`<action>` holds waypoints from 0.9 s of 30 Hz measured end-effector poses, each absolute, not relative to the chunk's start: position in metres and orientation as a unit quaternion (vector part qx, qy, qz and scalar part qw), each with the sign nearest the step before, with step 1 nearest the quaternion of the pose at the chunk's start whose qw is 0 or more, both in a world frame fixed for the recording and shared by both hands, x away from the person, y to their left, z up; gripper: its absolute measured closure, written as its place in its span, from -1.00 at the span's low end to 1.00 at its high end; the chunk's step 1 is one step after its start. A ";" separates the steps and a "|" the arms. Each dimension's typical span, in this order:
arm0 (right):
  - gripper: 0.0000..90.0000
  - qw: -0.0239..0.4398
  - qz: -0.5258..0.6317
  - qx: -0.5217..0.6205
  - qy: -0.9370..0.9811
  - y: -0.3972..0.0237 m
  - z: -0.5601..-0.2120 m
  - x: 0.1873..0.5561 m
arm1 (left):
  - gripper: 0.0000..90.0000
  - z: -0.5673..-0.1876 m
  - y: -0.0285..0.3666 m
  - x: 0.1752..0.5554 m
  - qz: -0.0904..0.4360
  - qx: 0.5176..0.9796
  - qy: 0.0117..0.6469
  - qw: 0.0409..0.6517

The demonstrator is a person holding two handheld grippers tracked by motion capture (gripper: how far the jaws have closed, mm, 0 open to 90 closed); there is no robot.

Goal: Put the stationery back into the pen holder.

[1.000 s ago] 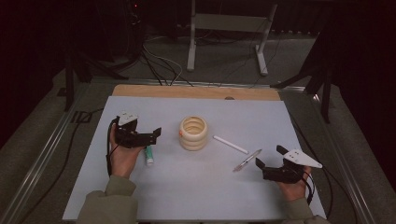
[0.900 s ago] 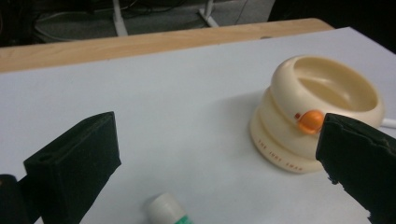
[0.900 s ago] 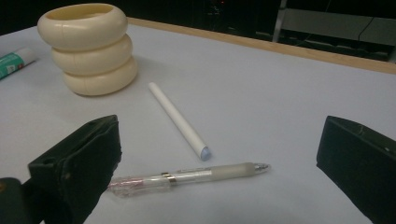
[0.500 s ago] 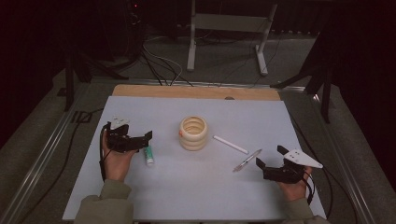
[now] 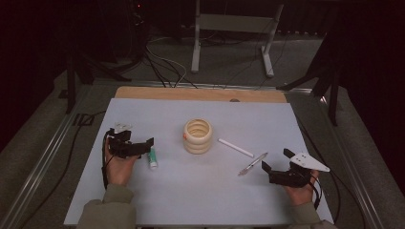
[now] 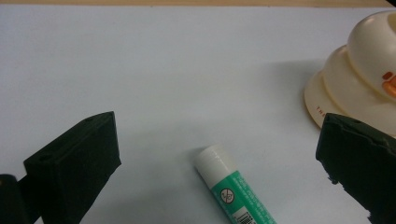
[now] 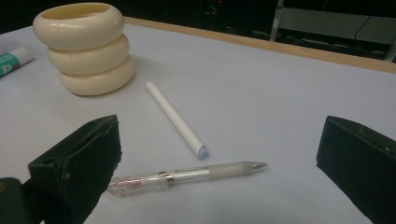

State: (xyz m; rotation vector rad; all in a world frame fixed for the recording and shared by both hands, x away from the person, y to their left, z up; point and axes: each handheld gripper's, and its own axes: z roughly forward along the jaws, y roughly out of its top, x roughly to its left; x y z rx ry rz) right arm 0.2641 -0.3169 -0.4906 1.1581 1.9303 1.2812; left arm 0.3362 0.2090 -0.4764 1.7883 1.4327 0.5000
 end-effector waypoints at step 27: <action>-1.00 0.270 0.475 0.429 0.719 -0.317 -0.491 0.264 | -0.98 -0.496 0.200 0.351 0.152 0.711 0.588 0.355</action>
